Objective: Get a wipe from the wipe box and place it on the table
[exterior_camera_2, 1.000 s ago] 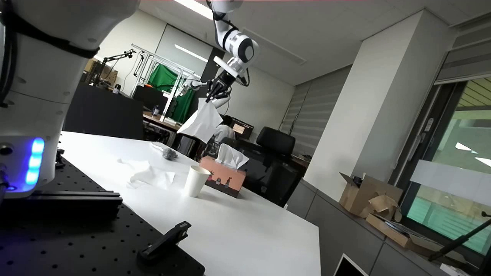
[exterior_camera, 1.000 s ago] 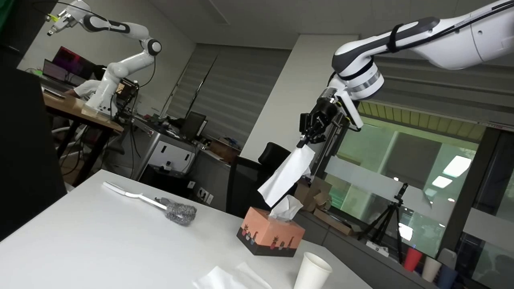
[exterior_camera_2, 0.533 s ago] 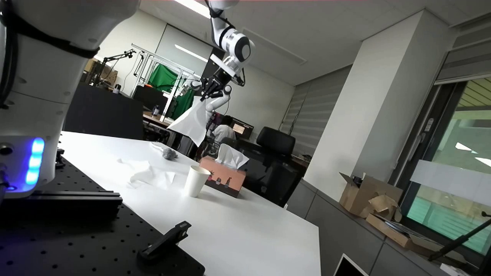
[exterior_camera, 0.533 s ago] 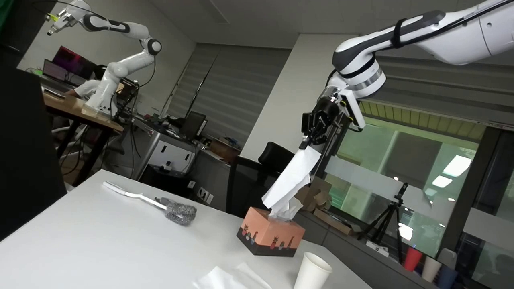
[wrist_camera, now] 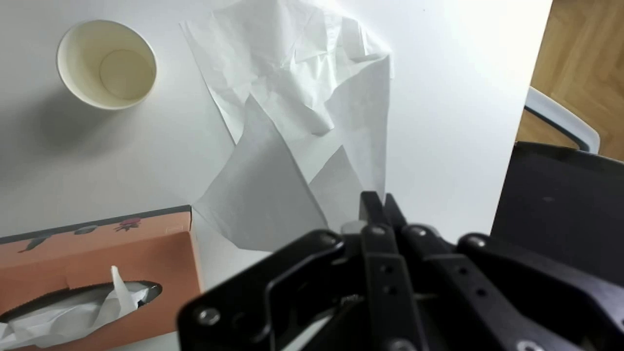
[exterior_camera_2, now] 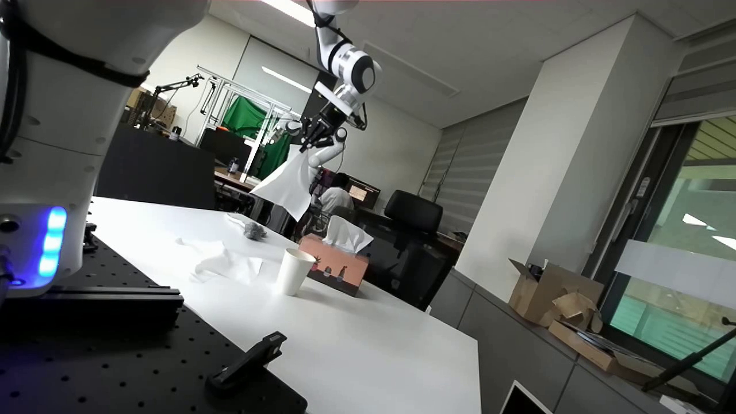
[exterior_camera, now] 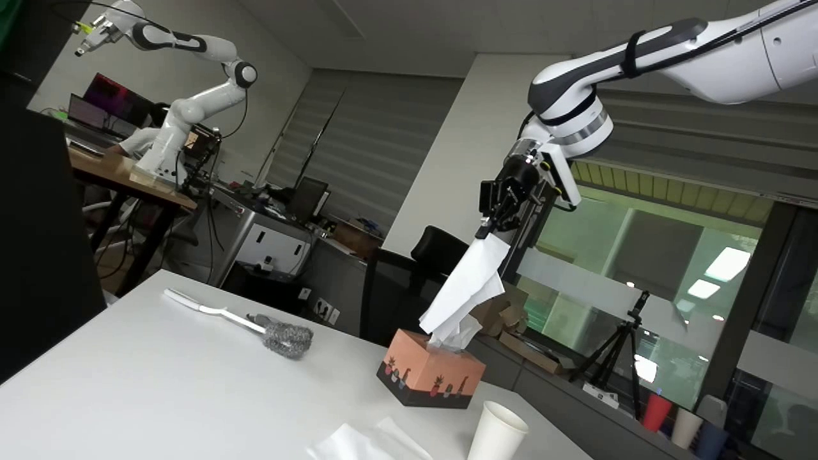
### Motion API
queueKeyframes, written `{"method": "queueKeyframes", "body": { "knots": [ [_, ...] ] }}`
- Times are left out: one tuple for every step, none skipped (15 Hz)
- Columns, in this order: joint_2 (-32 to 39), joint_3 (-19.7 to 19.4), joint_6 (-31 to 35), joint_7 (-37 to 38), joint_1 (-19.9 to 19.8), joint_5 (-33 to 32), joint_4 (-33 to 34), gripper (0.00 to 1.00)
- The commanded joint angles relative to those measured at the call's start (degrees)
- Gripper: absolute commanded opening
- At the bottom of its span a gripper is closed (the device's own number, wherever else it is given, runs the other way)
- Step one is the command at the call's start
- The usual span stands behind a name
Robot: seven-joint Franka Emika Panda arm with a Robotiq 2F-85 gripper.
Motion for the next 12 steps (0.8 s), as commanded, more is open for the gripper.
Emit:
{"method": "queueKeyframes", "body": {
  "knots": [
    [0.6, -0.2, -3.7, -2.4, 0.1, -0.6, 1.4, 0.00],
    [-2.5, 1.3, 1.1, -4.3, 2.0, -0.1, -9.0, 0.00],
    [-3.1, 1.7, 1.5, -5.7, 1.9, 1.0, -11.4, 0.00],
    [-4.1, 2.1, 1.1, -7.8, 2.0, 0.4, -14.5, 0.00],
    [-4.9, 2.3, 0.3, -9.1, 2.5, -0.9, -16.9, 0.00],
    [-5.6, 2.7, 0.4, -10.2, 3.4, -2.4, -19.6, 0.00],
    [-6.5, 2.8, -0.3, -11.0, 4.2, -4.3, -22.0, 0.07],
    [-7.5, 3.0, -0.7, -11.2, 5.1, -6.8, -24.0, 0.01],
    [-8.4, 3.3, 0.6, -12.1, 5.6, -8.4, -26.3, 0.03],
    [-9.2, 3.5, 1.6, -12.5, 6.0, -9.6, -28.2, 0.01],
    [-10.1, 3.7, 1.6, -12.3, 6.4, -10.6, -29.3, 0.00],
    [-10.7, 3.8, 2.2, -12.5, 6.6, -11.3, -30.5, 0.00]
  ]
}}
